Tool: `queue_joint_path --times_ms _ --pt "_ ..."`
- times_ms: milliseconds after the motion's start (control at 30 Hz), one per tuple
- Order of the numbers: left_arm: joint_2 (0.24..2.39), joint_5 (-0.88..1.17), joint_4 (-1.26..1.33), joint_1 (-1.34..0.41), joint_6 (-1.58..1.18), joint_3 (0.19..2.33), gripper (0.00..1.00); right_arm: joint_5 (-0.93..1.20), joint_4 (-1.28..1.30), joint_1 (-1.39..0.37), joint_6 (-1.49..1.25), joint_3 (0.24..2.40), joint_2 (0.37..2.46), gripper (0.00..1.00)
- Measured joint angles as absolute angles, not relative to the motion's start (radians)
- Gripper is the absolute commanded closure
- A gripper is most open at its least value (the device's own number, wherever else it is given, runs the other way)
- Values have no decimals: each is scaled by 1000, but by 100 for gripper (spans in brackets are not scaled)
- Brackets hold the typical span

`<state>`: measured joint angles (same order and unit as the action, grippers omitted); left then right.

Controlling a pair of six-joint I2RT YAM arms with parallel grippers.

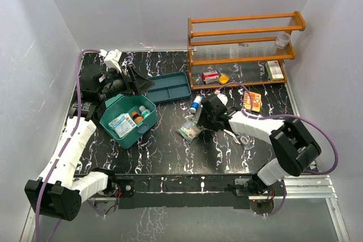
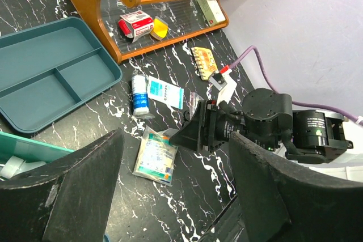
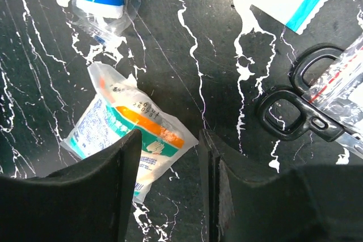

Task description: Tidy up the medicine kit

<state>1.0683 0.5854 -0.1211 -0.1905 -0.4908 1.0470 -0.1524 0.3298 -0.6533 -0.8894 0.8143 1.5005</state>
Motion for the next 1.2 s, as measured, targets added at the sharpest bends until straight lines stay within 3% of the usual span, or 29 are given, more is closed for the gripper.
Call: queue_joint_path --times_ms 233,467,733,1000,1033,1067,1133,1200 --pt "1068 591 -121 -191 -495 1047 27 -146 306 -653 -870 807 1547 68" --pt "1068 600 -121 -191 -501 1045 27 -146 284 -653 -804 810 1574 99" --pt "1069 625 -126 -191 -514 1015 26 -146 266 -653 -673 843 1568 100" --pt "1072 664 -101 -192 -566 936 26 -70 164 -653 -481 844 1428 100" --pt "1073 665 -101 -192 -569 933 26 -60 152 -653 -470 844 1420 98" --pt "1073 667 -101 -192 -571 932 26 -52 149 -653 -465 848 1418 82" --pt "1074 666 -96 -192 -575 932 26 -49 152 -653 -473 857 1428 62" --pt "1074 666 -91 -192 -577 932 26 -53 159 -653 -497 866 1450 53"
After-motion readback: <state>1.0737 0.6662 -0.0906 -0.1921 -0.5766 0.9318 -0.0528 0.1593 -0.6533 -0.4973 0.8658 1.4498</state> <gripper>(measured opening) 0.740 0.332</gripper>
